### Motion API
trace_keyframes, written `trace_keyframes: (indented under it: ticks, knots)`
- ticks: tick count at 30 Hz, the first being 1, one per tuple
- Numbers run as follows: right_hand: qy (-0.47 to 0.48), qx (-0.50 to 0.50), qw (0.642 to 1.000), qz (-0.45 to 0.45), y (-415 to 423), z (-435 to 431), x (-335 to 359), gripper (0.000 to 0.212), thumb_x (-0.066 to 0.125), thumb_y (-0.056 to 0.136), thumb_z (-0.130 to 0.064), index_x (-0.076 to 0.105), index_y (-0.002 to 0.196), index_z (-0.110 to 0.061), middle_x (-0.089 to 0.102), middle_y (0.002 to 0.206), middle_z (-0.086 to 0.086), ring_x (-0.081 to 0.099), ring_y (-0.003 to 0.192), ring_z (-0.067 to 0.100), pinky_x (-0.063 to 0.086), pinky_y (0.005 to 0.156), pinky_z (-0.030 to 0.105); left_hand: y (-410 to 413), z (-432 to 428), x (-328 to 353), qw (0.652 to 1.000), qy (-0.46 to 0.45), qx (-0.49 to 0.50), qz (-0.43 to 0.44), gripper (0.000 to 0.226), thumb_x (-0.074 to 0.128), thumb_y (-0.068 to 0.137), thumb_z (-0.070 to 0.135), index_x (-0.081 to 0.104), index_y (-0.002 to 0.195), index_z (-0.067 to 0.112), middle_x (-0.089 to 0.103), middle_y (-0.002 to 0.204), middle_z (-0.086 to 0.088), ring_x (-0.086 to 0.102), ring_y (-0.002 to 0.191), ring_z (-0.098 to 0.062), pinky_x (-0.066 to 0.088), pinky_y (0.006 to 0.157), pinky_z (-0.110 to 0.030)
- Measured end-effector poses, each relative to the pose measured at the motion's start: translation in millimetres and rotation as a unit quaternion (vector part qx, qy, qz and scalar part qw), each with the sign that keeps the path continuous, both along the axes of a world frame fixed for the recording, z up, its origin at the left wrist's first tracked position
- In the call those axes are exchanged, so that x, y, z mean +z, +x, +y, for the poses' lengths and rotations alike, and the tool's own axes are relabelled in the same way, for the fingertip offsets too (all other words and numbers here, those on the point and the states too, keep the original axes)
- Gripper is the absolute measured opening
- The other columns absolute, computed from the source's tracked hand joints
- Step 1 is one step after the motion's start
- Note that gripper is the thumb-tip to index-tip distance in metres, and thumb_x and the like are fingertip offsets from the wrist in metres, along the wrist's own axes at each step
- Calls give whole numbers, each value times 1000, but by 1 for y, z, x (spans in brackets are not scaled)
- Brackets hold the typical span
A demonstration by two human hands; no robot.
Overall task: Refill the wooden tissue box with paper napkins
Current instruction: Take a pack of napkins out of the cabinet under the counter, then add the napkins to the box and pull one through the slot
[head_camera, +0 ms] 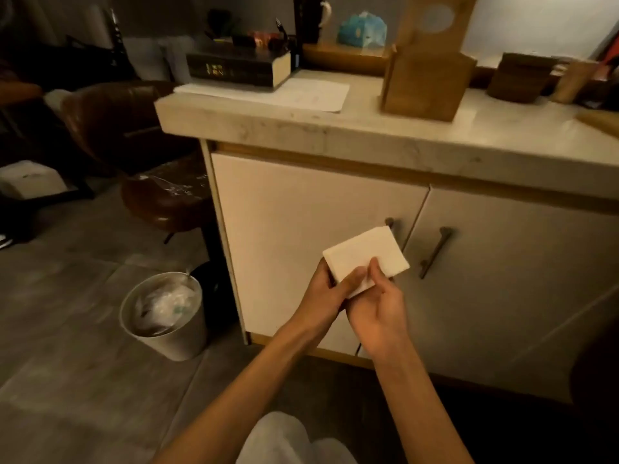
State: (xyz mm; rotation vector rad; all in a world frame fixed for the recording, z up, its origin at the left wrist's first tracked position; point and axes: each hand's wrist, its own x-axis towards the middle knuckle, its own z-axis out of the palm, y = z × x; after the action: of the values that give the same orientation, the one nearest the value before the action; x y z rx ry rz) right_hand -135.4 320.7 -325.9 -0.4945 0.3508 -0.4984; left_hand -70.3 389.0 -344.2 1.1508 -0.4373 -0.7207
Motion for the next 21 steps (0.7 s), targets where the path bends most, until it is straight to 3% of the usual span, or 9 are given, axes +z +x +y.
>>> trace_keyframes:
  ticks: [5,9,13,17,21]
  knots:
    - [5,70,996,61,6,9,68,44,60,89,-18,53,132,-18,65,128,14,64,116,27,54,91,38,15,29,74,997,45,43,54,44,74,77,40,58,118,38,70,118,7,66,111,-13,57,88,-30]
    - [30,126,985,116,4,7,139,42,59,92,-14,52,134,-14,62,131,18,60,121,30,55,91,39,15,42,155,990,69,42,114,50,72,80,31,56,127,24,70,121,-1,66,113,-18,56,90,-31]
    - [64,106,979,164,-9,-4,228,45,62,90,-11,52,134,-8,61,130,19,60,120,30,54,91,39,13,42,257,983,113,14,145,39,60,93,14,53,131,15,67,126,-7,63,116,-22,55,92,-32]
    - [-6,105,974,202,-28,-33,316,49,69,86,-9,55,133,-13,64,127,17,64,115,30,56,89,37,12,26,351,974,174,-31,144,34,57,95,13,54,128,14,65,127,-10,61,117,-26,52,99,-42]
    - [-109,138,956,236,-44,-74,383,55,78,80,-16,57,130,-17,68,122,11,67,111,28,57,86,34,16,-9,418,972,207,-84,76,38,60,93,16,52,130,14,65,125,-8,62,115,-25,52,101,-46]
